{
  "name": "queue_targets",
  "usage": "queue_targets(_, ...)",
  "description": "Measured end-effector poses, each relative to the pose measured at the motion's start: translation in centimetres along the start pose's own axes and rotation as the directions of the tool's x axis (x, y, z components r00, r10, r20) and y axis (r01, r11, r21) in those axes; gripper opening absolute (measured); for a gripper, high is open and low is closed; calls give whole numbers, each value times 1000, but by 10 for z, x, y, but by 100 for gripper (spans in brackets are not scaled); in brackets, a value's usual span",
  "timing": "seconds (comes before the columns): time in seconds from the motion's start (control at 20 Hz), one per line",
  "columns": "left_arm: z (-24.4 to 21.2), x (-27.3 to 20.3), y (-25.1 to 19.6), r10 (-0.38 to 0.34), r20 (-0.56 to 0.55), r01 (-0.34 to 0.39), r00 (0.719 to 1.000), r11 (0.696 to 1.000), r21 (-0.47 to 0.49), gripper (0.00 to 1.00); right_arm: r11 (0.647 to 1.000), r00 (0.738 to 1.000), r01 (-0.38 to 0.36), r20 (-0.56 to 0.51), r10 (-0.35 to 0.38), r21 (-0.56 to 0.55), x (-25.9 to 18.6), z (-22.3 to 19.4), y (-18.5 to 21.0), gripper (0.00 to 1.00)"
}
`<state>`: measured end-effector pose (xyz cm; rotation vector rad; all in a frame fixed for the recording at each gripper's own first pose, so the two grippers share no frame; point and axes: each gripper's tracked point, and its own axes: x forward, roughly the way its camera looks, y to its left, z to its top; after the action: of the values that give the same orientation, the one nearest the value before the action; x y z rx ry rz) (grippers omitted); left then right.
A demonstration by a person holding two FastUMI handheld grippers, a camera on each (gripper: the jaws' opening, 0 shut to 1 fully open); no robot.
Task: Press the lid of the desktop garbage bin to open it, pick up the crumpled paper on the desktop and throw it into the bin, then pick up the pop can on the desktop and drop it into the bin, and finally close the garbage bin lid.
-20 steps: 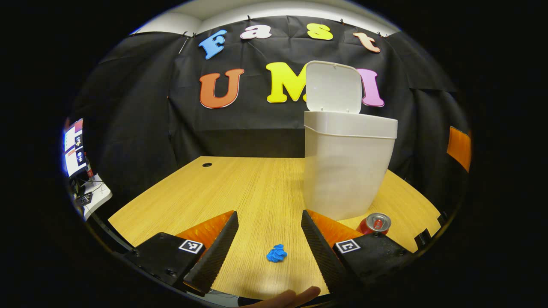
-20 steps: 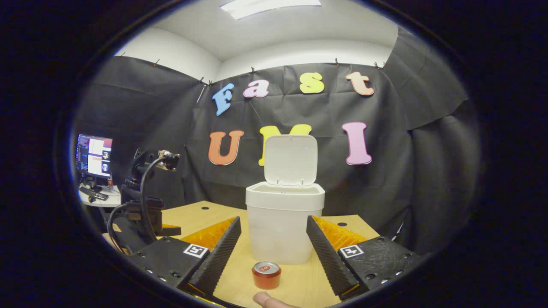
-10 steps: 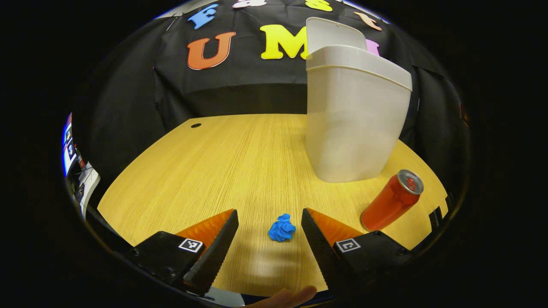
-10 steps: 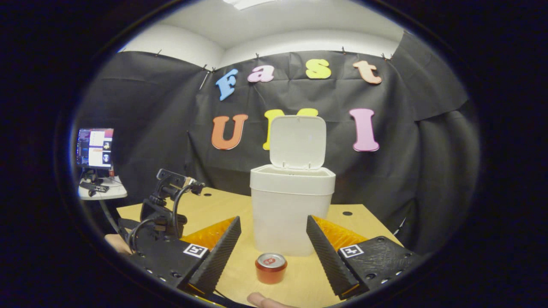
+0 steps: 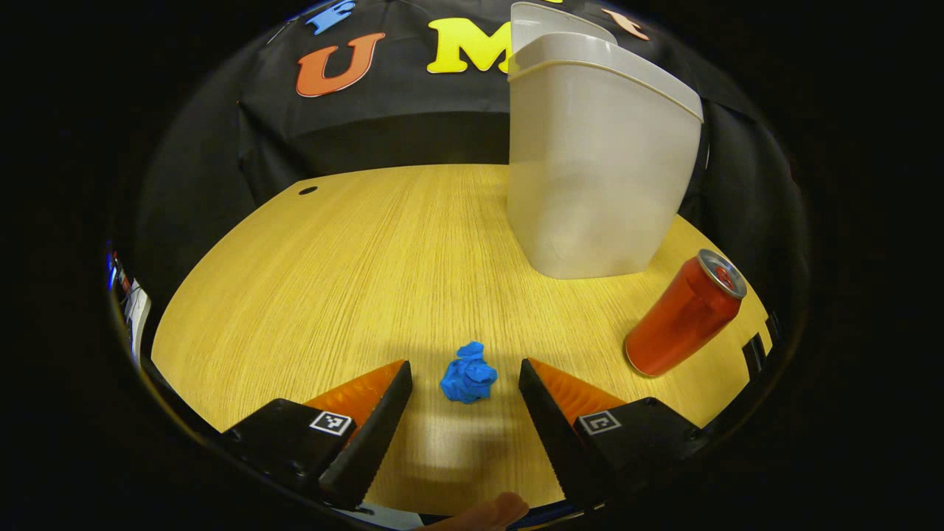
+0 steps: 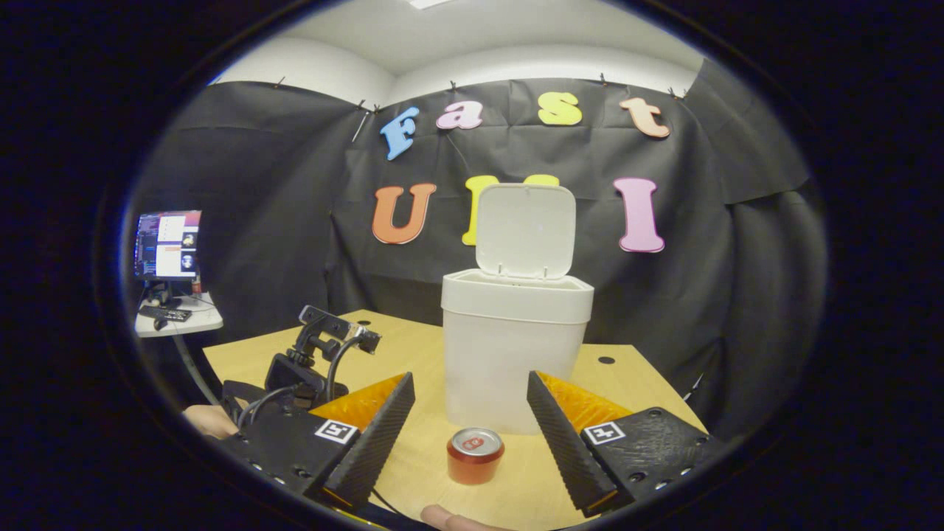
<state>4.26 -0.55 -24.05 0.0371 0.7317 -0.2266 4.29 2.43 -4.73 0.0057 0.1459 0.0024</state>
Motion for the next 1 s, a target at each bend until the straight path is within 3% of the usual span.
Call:
queue_targets(0.4,7,1,9,12,-19,-12,1000,1000,4,88,999,999,29,-19,-29,40,3,-2,-8,95)
queue_targets(0.65,35,2,16,9,2,-9,1000,1000,1,82,985,980,152,-138,-140,81,15,-31,-14,95)
queue_targets(0.7,20,3,18,11,5,-11,1000,1000,0,77,984,978,154,-158,-140,85,17,-36,-11,94)
queue_targets(0.95,35,3,27,25,9,-25,1000,1000,-7,58,977,975,184,-147,-168,103,6,-40,-12,97)
queue_targets(1.0,35,1,27,26,10,-25,1000,1000,-16,49,974,974,198,-135,-182,108,2,-45,-16,95)
